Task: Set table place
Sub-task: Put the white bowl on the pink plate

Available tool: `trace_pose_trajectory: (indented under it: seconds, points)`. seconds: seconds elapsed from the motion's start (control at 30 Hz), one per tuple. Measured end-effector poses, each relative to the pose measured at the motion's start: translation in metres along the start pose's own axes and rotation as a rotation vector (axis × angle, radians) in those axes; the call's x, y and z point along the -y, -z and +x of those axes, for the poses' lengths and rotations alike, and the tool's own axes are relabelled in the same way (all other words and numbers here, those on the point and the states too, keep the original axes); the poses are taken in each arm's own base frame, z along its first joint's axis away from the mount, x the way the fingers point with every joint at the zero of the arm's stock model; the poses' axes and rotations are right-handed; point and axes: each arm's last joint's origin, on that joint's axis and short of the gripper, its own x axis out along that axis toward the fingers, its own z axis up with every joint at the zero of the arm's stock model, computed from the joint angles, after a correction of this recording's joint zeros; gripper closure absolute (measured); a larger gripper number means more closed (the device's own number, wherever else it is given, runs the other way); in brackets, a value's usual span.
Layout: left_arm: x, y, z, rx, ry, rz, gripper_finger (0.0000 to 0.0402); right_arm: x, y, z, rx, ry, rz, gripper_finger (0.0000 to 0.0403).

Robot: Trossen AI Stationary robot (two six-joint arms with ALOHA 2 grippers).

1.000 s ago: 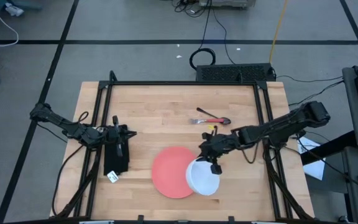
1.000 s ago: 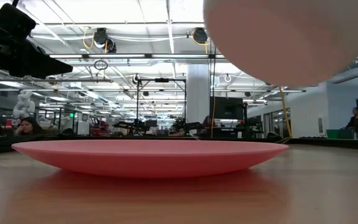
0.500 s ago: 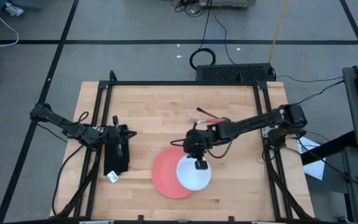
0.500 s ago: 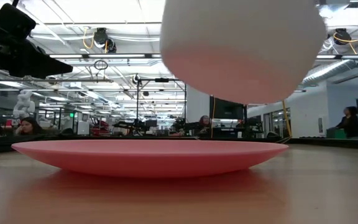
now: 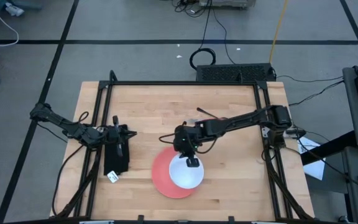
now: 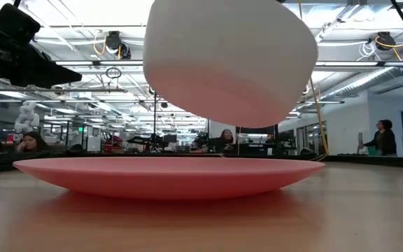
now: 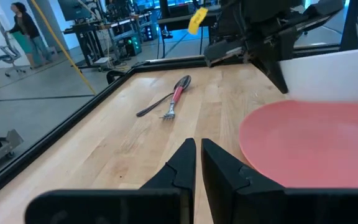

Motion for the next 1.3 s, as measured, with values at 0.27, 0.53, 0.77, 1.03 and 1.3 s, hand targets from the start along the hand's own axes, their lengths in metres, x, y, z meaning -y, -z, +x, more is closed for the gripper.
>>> trace_pose_trajectory:
  seconds: [0.27, 0.53, 0.77, 1.03, 1.3]
  points:
    - [0.001, 0.001, 0.001, -0.013, 0.000, 0.009, 0.0371, 0.012, -0.009, 0.015, -0.059, -0.002, 0.024, 0.0403]
    - [0.001, 0.001, 0.001, -0.015, 0.000, 0.011, 0.0371, 0.016, -0.025, 0.025, -0.067, -0.014, 0.004, 0.0403]
    - [0.001, 0.001, 0.001, -0.016, 0.001, 0.011, 0.0371, 0.023, -0.029, 0.046, -0.128, -0.027, 0.018, 0.0403]
    - [0.001, 0.002, 0.002, -0.027, 0.002, 0.019, 0.0371, 0.025, -0.032, 0.054, -0.141, -0.029, 0.020, 0.0403]
    - [0.002, 0.003, 0.002, -0.033, 0.002, 0.023, 0.0371, 0.019, -0.032, 0.056, -0.143, -0.034, 0.017, 0.0403]
